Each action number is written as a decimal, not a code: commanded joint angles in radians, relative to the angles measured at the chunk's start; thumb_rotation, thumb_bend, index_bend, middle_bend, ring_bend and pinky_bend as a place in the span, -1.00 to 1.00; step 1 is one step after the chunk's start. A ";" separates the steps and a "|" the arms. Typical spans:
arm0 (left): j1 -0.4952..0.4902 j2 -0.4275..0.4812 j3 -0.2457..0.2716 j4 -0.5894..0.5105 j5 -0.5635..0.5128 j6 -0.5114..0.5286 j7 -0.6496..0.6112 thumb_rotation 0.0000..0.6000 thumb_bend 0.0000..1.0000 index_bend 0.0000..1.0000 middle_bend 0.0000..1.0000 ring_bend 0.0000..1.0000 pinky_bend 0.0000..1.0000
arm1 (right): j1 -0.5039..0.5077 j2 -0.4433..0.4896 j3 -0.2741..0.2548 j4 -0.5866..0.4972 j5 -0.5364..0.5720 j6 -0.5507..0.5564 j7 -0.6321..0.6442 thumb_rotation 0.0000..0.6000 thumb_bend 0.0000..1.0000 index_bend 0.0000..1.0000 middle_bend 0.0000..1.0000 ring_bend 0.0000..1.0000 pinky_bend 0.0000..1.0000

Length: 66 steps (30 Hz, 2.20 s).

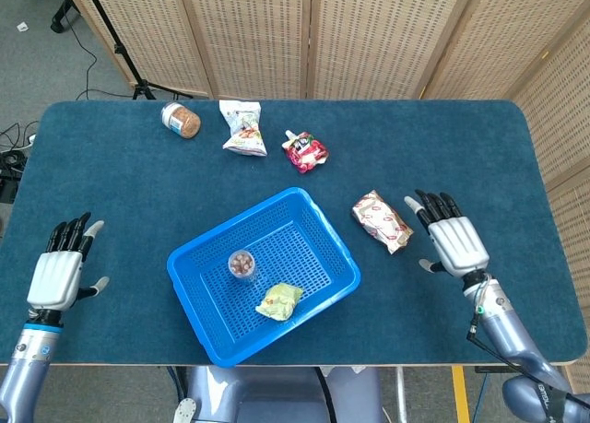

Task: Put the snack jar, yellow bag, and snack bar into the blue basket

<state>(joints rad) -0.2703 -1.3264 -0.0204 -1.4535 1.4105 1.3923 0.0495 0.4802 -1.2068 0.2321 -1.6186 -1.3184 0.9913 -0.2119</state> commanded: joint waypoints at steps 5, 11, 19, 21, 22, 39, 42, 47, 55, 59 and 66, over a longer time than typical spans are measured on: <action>0.000 -0.002 -0.014 0.017 -0.015 -0.029 -0.009 1.00 -0.65 -1.00 -1.00 -1.00 -1.00 | 0.118 -0.065 0.008 0.095 0.111 -0.165 -0.021 1.00 -0.84 -0.99 -1.00 -1.00 -1.00; 0.000 -0.004 -0.019 0.027 -0.018 -0.046 -0.015 1.00 -0.65 -1.00 -1.00 -1.00 -1.00 | 0.192 -0.115 -0.017 0.173 0.166 -0.259 -0.059 1.00 -0.85 -0.99 -1.00 -1.00 -1.00; 0.004 -0.003 -0.026 0.025 -0.015 -0.051 -0.017 1.00 -0.65 -1.00 -1.00 -1.00 -1.00 | 0.261 -0.149 -0.020 0.217 0.210 -0.313 -0.062 1.00 -0.85 -0.99 -1.00 -1.00 -1.00; 0.004 -0.001 -0.026 0.025 -0.014 -0.055 -0.018 1.00 -0.65 -1.00 -1.00 -1.00 -1.00 | 0.277 -0.154 -0.021 0.232 0.221 -0.328 -0.062 1.00 -0.84 -0.99 -1.00 -1.00 -1.00; 0.004 0.000 -0.026 0.023 -0.012 -0.057 -0.019 1.00 -0.65 -1.00 -1.00 -1.00 -1.00 | 0.286 -0.158 -0.023 0.242 0.229 -0.338 -0.059 1.00 -0.84 -0.99 -1.00 -1.00 -1.00; 0.003 -0.006 -0.028 0.026 -0.005 -0.081 -0.018 1.00 -0.64 -1.00 -1.00 -1.00 -1.00 | 0.380 -0.246 -0.058 0.444 0.231 -0.468 0.038 1.00 -0.84 -0.99 -1.00 -1.00 -1.00; 0.001 -0.008 -0.029 0.030 -0.008 -0.090 -0.018 1.00 -0.64 -1.00 -1.00 -1.00 -1.00 | 0.389 -0.263 -0.062 0.475 0.219 -0.478 0.060 1.00 -0.84 -0.99 -1.00 -1.00 -1.00; 0.000 -0.011 -0.031 0.034 -0.011 -0.097 -0.019 1.00 -0.64 -1.00 -1.00 -1.00 -1.00 | 0.402 -0.297 -0.072 0.527 0.202 -0.499 0.094 1.00 -0.82 -0.99 -1.00 -1.00 -1.00; -0.001 -0.012 -0.034 0.037 -0.015 -0.106 -0.024 1.00 -0.64 -1.00 -1.00 -1.00 -1.00 | 0.400 -0.330 -0.085 0.575 0.172 -0.478 0.125 1.00 -0.79 -0.99 -1.00 -1.00 -0.99; 0.000 -0.010 -0.037 0.034 -0.016 -0.106 -0.027 1.00 -0.63 -1.00 -1.00 -1.00 -1.00 | 0.391 -0.346 -0.087 0.587 0.159 -0.440 0.129 1.00 -0.79 -0.85 -1.00 -1.00 -0.79; 0.005 -0.002 -0.040 0.023 -0.011 -0.093 -0.034 1.00 -0.62 -1.00 -1.00 -1.00 -1.00 | 0.378 -0.351 -0.087 0.571 0.131 -0.359 0.105 1.00 -0.79 -0.43 -0.84 -0.90 -0.47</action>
<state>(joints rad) -0.2656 -1.3288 -0.0604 -1.4299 1.3995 1.2988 0.0163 0.8616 -1.5585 0.1443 -1.0410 -1.1826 0.6231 -0.1011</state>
